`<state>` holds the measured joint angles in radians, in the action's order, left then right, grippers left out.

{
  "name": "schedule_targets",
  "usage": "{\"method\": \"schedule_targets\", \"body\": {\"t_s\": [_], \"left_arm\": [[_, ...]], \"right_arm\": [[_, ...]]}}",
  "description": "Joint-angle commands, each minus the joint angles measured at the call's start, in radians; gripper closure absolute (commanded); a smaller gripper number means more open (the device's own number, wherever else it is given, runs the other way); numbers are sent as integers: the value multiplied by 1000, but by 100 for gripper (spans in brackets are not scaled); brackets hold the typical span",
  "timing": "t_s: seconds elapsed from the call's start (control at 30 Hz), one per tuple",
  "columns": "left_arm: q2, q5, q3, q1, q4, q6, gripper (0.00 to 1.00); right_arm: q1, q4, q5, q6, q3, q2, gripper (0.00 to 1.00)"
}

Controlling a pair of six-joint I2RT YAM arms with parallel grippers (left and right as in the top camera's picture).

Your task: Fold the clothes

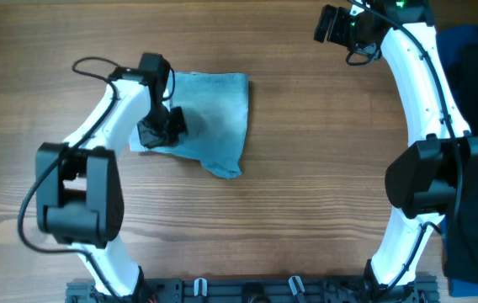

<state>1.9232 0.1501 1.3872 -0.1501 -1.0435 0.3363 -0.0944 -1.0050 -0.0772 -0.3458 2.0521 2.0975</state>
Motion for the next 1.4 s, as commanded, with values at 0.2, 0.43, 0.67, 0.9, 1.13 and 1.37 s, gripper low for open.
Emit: {"method": "schedule_targets", "body": {"t_s": [0.2,0.43,0.67,0.9,1.13,1.37], "left_arm": [[-45,-96,-45,108,63,51,96],[-17,-170,-111,110,127,64,96],[-171,-141,185,113,33,5,75],[-145,-163,211,147,159,-138,18],[89,-129,208,170,174,-365,9],[238,-35,208,170,151,-462,8]], "right_arm": [[2,2,14,5,1,0,0],[2,3,14,5,1,0,0],[2,3,14,5,1,0,0],[2,3,14,5,1,0,0],[2,2,14,5,1,0,0],[2,2,14,5,1,0,0]]}}
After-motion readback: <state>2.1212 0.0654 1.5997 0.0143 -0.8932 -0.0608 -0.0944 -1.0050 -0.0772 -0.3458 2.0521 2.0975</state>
